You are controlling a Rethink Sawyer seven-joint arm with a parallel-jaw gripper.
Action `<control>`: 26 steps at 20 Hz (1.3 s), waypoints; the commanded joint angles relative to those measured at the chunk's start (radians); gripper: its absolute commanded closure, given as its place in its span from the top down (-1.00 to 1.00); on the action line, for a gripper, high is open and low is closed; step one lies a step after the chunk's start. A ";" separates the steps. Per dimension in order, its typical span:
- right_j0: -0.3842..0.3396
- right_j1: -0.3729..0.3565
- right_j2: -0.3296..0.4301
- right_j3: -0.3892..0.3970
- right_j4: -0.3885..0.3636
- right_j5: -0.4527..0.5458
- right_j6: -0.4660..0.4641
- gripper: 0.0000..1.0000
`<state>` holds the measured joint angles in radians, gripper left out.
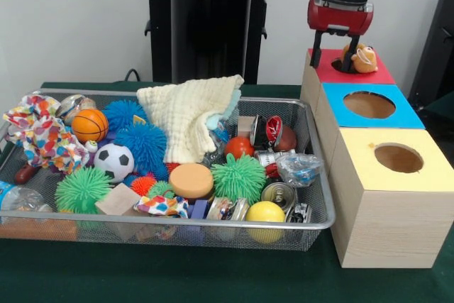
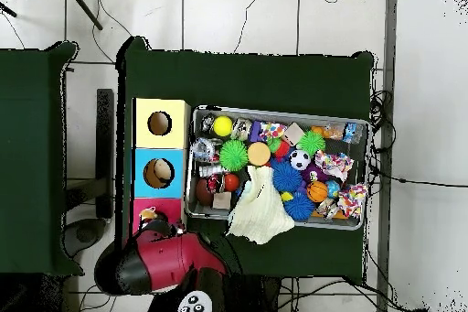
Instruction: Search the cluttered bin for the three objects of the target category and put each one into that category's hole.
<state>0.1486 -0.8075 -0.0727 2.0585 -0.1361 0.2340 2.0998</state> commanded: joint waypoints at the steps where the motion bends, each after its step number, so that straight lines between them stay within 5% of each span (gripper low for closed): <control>1: -0.036 -0.005 0.115 0.057 -0.003 0.043 0.058 1.00; 11: -0.074 -0.005 0.110 -0.007 -0.029 0.037 0.024 1.00; 15: -0.105 -0.062 0.112 -0.019 -0.033 0.080 -0.009 1.00; 26: -0.126 -0.124 0.104 0.015 -0.061 0.023 0.005 1.00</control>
<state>0.0466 -0.8961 -0.0495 2.0683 -0.1443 0.2347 2.0998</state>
